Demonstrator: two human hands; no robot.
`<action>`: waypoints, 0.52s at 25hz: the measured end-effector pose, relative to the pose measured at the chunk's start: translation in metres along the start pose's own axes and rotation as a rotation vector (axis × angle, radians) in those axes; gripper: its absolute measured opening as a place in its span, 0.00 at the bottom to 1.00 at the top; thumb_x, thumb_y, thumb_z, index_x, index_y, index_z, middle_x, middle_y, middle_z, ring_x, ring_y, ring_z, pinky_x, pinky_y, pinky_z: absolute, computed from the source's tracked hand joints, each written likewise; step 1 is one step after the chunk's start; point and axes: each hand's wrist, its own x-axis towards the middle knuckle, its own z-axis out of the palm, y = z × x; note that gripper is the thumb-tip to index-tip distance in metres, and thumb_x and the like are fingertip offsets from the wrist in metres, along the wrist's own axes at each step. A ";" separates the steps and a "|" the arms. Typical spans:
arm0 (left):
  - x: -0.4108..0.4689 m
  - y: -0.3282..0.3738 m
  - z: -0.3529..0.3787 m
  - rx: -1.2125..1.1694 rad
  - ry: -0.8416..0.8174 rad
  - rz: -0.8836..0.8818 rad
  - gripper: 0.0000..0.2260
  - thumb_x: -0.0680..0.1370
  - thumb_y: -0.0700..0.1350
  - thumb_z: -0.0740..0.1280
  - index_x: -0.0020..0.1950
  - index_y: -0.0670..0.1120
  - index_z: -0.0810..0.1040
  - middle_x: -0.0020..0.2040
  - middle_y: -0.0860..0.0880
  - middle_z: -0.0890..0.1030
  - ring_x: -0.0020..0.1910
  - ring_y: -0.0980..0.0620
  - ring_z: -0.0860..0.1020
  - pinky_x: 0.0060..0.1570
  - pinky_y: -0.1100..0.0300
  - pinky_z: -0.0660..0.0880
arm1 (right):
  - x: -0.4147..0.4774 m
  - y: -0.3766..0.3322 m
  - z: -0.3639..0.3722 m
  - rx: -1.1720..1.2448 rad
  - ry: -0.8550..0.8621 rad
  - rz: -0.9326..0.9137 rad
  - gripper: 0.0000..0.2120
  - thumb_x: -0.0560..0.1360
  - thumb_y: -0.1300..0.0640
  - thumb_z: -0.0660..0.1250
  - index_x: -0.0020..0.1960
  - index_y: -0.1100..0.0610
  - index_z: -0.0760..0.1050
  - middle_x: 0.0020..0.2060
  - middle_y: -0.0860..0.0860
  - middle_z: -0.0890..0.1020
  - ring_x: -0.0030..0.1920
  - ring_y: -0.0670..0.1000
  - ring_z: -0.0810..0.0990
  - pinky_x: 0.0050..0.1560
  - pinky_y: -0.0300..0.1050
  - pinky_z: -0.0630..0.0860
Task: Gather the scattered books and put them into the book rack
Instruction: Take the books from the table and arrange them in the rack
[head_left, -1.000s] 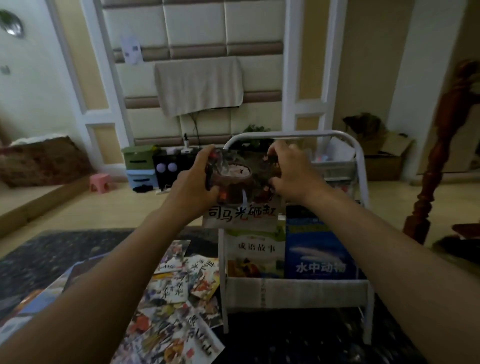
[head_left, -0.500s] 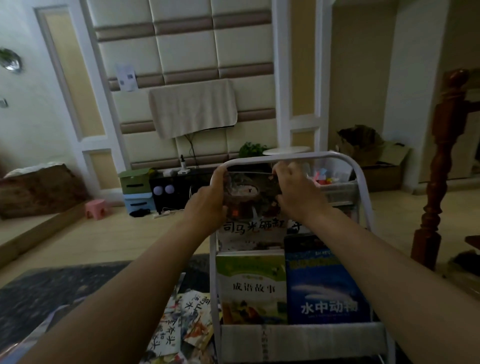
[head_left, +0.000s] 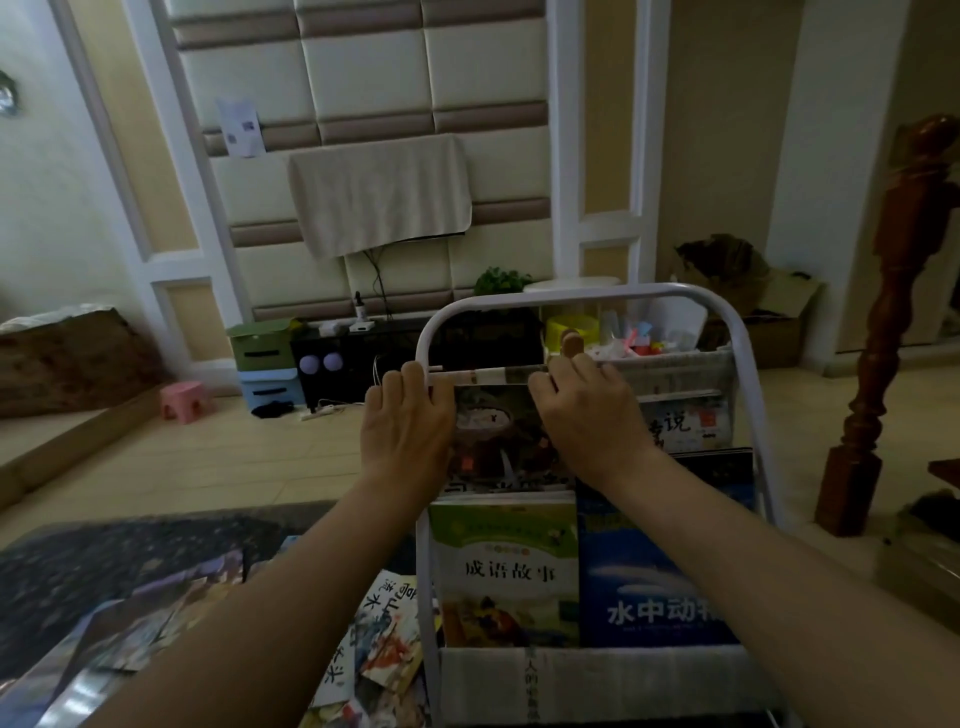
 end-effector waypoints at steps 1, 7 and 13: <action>-0.003 0.001 -0.001 0.010 -0.012 -0.007 0.29 0.62 0.47 0.79 0.58 0.42 0.73 0.48 0.41 0.70 0.42 0.43 0.68 0.38 0.53 0.60 | 0.001 -0.002 -0.002 0.000 -0.056 -0.004 0.10 0.70 0.66 0.71 0.50 0.61 0.76 0.46 0.61 0.79 0.52 0.65 0.78 0.43 0.57 0.78; -0.014 0.013 -0.006 -0.044 -0.115 -0.094 0.16 0.76 0.46 0.68 0.61 0.46 0.67 0.54 0.43 0.66 0.49 0.44 0.66 0.44 0.54 0.61 | 0.005 -0.011 -0.007 -0.039 -0.247 -0.081 0.13 0.71 0.64 0.70 0.55 0.58 0.75 0.54 0.58 0.79 0.56 0.61 0.78 0.52 0.55 0.76; -0.022 0.016 -0.001 -0.115 -0.185 -0.120 0.15 0.80 0.45 0.62 0.65 0.48 0.63 0.53 0.42 0.72 0.51 0.43 0.71 0.46 0.52 0.65 | 0.006 -0.016 -0.010 -0.036 -0.283 -0.074 0.11 0.75 0.64 0.67 0.57 0.58 0.76 0.56 0.58 0.79 0.58 0.60 0.78 0.55 0.52 0.75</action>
